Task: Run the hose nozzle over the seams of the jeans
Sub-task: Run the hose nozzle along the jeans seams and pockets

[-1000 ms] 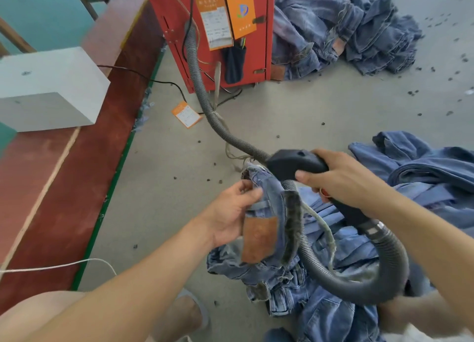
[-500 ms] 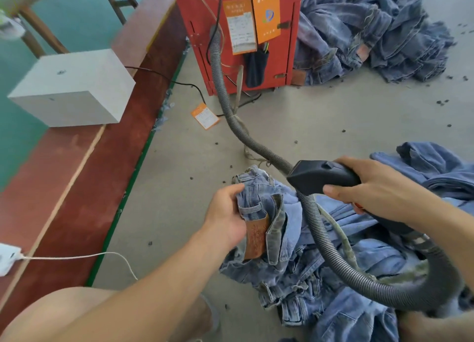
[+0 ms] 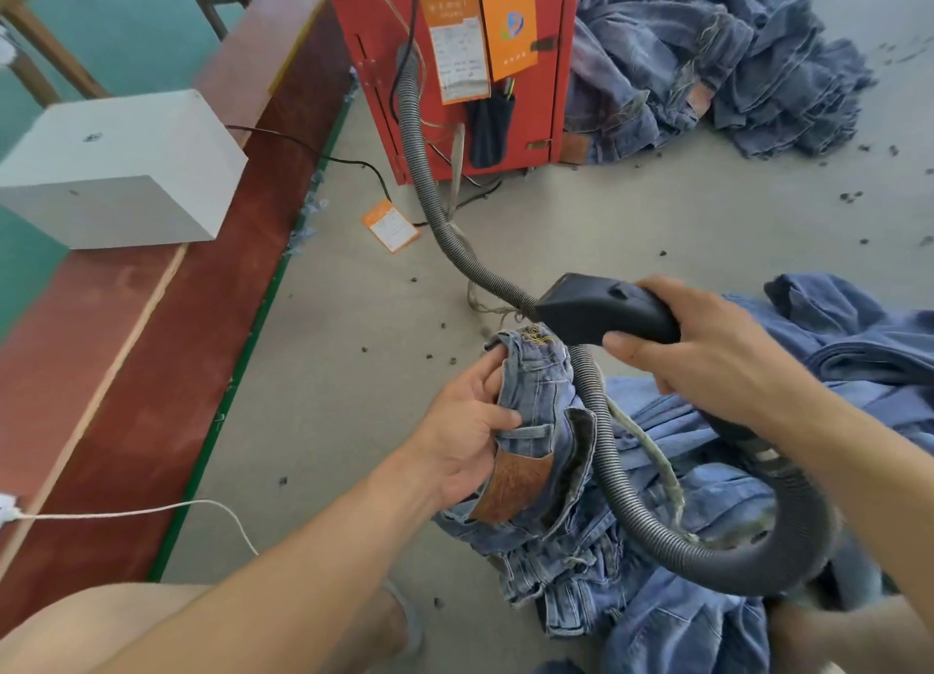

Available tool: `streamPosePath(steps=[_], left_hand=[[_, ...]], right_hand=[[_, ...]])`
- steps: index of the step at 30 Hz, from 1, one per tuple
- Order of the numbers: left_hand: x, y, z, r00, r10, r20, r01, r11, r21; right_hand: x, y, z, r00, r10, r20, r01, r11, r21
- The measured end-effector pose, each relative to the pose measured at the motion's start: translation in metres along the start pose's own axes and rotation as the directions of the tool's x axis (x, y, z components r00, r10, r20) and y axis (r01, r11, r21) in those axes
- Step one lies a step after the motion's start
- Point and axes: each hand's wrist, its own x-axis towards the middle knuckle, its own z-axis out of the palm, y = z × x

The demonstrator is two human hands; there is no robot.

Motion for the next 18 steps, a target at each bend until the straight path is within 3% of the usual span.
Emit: streamPosePath(steps=[6, 13, 18], left_hand=[[-0.001, -0.004, 0.001, 0.999, 0.013, 0.048, -0.014, 1.000, 0.026], [0.004, -0.002, 0.003, 1.000, -0.001, -0.017, 0.000, 0.997, -0.076], [0.006, 0.001, 0.000, 1.000, -0.005, -0.009, 0.004, 0.998, -0.069]], right_hand=[[-0.014, -0.006, 0.004, 0.976, 0.007, 0.219, 0.048, 0.968, -0.247], [-0.004, -0.010, 0.015, 0.995, 0.058, -0.083, -0.061, 0.997, -0.041], [-0.015, -0.006, -0.004, 0.984, 0.089, 0.156, -0.069, 0.989, -0.129]])
